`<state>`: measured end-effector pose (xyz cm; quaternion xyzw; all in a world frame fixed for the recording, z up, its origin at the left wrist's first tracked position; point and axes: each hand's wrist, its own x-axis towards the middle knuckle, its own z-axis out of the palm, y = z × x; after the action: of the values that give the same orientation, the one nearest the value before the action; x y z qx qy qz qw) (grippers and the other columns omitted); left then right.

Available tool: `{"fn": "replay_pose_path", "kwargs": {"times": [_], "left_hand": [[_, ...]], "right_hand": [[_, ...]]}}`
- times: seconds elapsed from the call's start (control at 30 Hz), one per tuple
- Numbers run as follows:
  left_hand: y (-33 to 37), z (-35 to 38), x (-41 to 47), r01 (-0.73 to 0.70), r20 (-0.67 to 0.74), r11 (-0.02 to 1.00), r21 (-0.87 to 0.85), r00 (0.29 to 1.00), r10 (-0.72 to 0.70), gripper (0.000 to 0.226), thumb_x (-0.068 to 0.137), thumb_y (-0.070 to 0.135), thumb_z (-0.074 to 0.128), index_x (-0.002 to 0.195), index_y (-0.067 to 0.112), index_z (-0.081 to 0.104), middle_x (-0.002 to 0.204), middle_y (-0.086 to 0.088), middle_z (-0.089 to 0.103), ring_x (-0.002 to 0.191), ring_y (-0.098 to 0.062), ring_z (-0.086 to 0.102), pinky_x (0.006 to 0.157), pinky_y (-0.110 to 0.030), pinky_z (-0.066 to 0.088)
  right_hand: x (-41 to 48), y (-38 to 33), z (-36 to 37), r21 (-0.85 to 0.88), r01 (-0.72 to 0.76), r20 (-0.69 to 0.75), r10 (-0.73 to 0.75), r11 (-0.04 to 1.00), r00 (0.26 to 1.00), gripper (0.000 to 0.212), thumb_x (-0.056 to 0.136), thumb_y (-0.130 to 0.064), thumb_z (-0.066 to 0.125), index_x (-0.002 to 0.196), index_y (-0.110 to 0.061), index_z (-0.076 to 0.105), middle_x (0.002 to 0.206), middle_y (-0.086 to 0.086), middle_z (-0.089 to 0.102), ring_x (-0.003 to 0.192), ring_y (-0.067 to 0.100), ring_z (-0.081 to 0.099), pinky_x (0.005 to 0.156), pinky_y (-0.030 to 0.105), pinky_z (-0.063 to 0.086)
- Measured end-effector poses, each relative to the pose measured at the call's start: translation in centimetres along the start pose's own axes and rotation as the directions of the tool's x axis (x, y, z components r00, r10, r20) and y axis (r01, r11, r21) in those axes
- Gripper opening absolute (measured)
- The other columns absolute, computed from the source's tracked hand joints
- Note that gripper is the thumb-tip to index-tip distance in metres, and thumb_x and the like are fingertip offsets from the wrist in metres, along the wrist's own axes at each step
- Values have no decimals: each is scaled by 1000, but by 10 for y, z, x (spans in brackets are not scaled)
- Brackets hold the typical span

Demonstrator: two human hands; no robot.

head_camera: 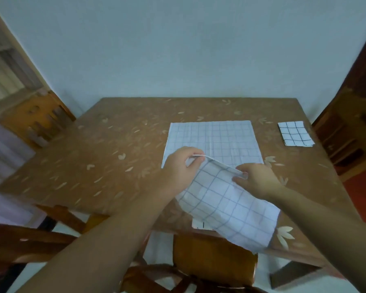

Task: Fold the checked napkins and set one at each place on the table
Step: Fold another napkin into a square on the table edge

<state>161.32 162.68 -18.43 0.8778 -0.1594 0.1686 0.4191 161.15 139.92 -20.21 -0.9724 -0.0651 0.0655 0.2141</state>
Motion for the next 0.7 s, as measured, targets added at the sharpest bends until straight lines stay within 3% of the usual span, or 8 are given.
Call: {"fn": "replay_pose_path", "kwargs": {"times": [0.07, 0.13, 0.23, 0.37, 0.53, 0.7], "left_hand": [[20, -24, -6, 11, -15, 999, 45, 1000, -11, 11, 92, 13, 64, 97, 11, 74, 93, 10, 67, 88, 18, 53, 78, -1, 35], [30, -46, -15, 45, -56, 995, 89, 998, -40, 12, 93, 14, 63, 94, 13, 74, 91, 10, 68, 81, 13, 54, 72, -4, 35], [33, -80, -31, 162, -95, 978, 129, 984, -151, 12, 92, 16, 62, 89, 17, 74, 84, 11, 68, 72, 2, 54, 66, -16, 39], [33, -118, -46, 258, 35, 936, 239, 961, -273, 11, 88, 19, 63, 87, 23, 73, 85, 14, 68, 80, -4, 60, 68, -24, 46], [22, -152, -48, 101, 220, 862, 498, 946, -238, 17, 88, 25, 60, 100, 30, 72, 96, 11, 69, 89, -12, 63, 77, -33, 54], [-26, -206, -52, 18, 239, 825, 565, 953, -185, 23, 97, 27, 50, 97, 27, 73, 98, 7, 71, 91, -19, 63, 76, -38, 55]], "right_hand": [[-8, -12, -15, 49, 34, -25, -33, 998, 999, 18, 91, -30, 58, 77, -21, 66, 73, 0, 64, 75, 22, 61, 60, 30, 43], [-17, -23, -25, 105, 67, -35, -63, 992, 997, 29, 91, -26, 58, 62, -24, 56, 61, -1, 55, 64, 21, 54, 52, 30, 35], [-32, -43, -34, 91, 128, -39, -124, 988, 991, 30, 92, -25, 57, 62, -25, 56, 62, -1, 57, 65, 21, 56, 54, 32, 39], [-44, -77, -37, 30, 190, -52, -188, 981, 981, 25, 90, -23, 56, 68, -15, 63, 66, 4, 62, 68, 24, 59, 55, 33, 41], [-47, -140, -32, -37, 274, -40, -276, 961, 960, 28, 89, -23, 56, 63, -16, 58, 63, 1, 60, 64, 20, 57, 58, 38, 47], [-37, -204, -9, -163, 257, -24, -265, 952, 964, 31, 88, -21, 56, 58, -16, 48, 57, -1, 51, 62, 22, 53, 56, 36, 43]]}}
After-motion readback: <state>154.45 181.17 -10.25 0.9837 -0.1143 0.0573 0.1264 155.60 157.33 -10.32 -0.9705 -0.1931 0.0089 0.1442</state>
